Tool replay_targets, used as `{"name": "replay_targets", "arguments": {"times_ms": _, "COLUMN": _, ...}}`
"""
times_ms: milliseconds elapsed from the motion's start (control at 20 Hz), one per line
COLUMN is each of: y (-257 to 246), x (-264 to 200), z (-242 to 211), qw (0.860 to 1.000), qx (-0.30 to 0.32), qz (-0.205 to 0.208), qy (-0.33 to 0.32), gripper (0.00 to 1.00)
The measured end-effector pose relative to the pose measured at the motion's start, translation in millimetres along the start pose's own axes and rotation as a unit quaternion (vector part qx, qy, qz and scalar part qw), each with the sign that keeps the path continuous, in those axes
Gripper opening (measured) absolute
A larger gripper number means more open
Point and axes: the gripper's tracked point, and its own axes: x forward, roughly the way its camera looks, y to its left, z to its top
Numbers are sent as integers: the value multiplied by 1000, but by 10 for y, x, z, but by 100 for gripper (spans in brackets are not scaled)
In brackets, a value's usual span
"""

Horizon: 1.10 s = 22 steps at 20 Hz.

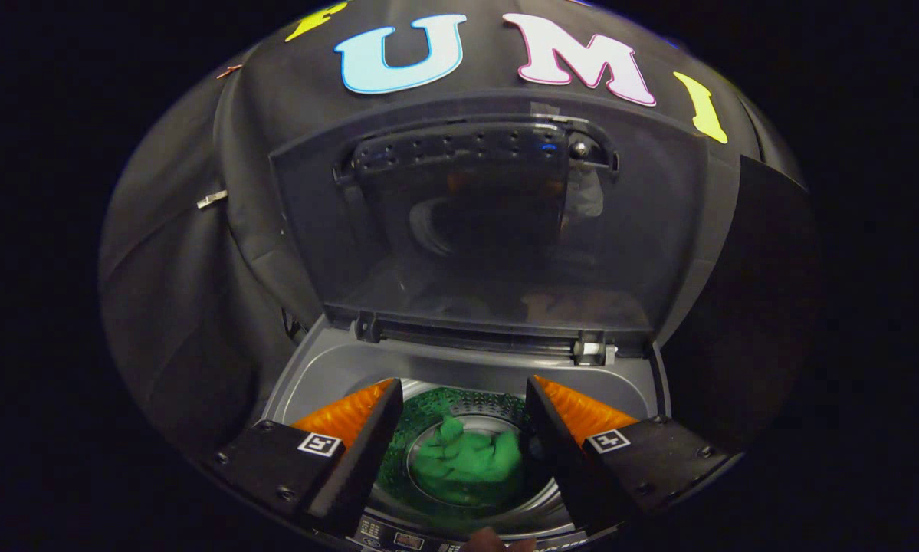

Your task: Put the clothes into the washing machine and then close the washing machine lid.

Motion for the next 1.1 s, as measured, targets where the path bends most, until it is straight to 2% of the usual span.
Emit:
{"name": "replay_targets", "arguments": {"times_ms": 200, "y": 39, "x": -271, "z": 551, "qw": 996, "qx": 10, "qz": 14, "qy": -89, "gripper": 100}}
{"name": "replay_targets", "arguments": {"times_ms": 450, "y": 128, "x": -618, "z": 1554, "qw": 978, "qx": -18, "qz": -6, "qy": -210, "gripper": 99}}
{"name": "replay_targets", "arguments": {"times_ms": 600, "y": 80, "x": -468, "z": 1921, "qw": 977, "qx": 17, "qz": -8, "qy": -211, "gripper": 100}}
{"name": "replay_targets", "arguments": {"times_ms": 800, "y": -181, "x": -223, "z": 2381, "qw": 977, "qx": 32, "qz": -39, "qy": -205, "gripper": 99}}
{"name": "replay_targets", "arguments": {"times_ms": 1000, "y": -382, "x": 46, "z": 2587, "qw": 978, "qx": 63, "qz": -69, "qy": -188, "gripper": 100}}
{"name": "replay_targets", "arguments": {"times_ms": 1100, "y": -486, "x": 182, "z": 2600, "qw": 979, "qx": 56, "qz": -88, "qy": -175, "gripper": 100}}
